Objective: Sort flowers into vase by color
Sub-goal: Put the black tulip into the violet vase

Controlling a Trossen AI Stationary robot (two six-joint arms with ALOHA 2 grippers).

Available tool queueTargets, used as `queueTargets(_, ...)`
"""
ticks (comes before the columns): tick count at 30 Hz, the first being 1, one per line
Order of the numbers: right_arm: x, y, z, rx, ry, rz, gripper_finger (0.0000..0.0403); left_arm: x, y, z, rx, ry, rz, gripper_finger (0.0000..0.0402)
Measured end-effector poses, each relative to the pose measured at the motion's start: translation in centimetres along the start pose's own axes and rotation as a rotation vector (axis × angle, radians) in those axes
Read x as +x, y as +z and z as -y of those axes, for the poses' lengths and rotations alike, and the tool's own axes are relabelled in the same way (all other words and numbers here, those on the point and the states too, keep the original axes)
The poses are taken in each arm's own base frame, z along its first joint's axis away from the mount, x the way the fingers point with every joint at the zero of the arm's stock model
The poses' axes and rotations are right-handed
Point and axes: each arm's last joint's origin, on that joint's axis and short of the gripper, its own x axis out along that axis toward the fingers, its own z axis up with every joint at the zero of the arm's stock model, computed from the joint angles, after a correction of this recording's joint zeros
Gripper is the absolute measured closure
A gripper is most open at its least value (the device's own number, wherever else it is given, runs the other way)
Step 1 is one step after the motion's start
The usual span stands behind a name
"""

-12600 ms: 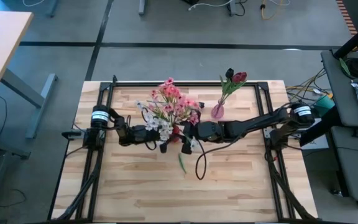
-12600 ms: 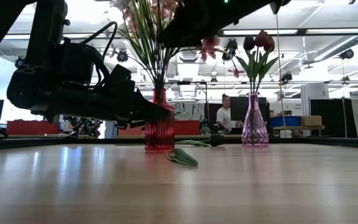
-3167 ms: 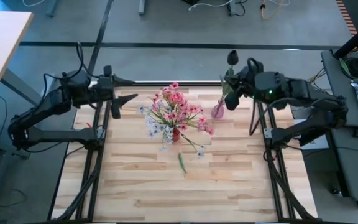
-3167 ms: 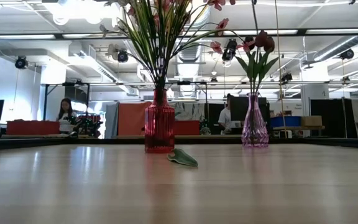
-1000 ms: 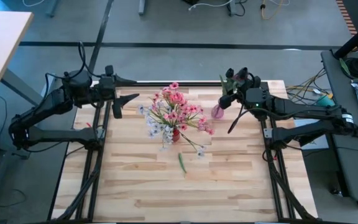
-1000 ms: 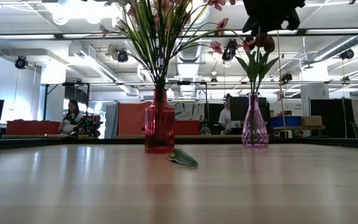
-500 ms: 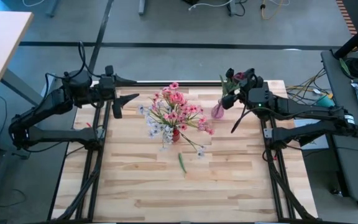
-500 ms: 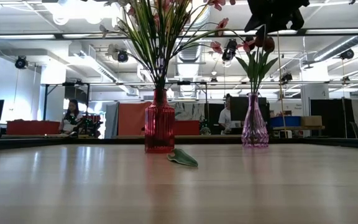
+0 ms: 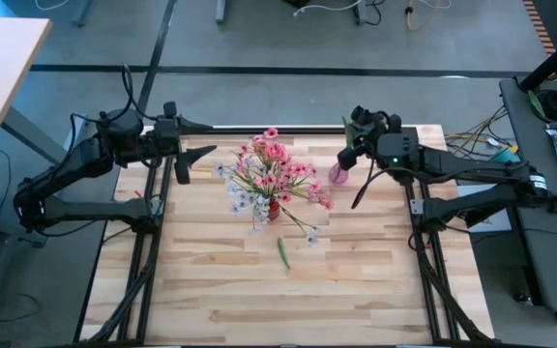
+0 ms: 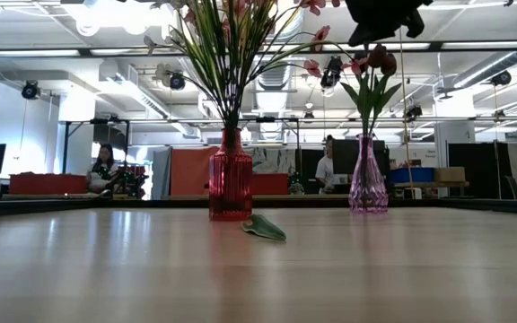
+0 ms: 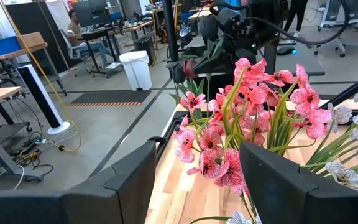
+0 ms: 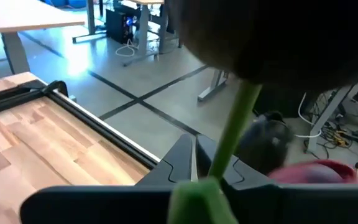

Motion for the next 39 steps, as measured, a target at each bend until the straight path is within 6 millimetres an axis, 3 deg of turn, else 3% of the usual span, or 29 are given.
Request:
queueTargets(13, 2.1, 2.2, -1.3, -0.056, -0.045, -0.135, 0.0391, 0.0, -0.1, 0.0, -0.001, -0.002, -0.011, 0.0187)
queueTargets(22, 3.4, 1.3, -2.2, -0.091, -0.055, -0.180, 0.0391, 0.1, -0.2, 0.0, -0.001, -0.003, -0.013, 0.0187)
queueTargets(39, 4.1, -0.9, -2.6, -0.118, -0.066, -0.232, 0.0390, 0.1, -0.1, 0.0, 0.000, -0.001, -0.002, 0.0187)
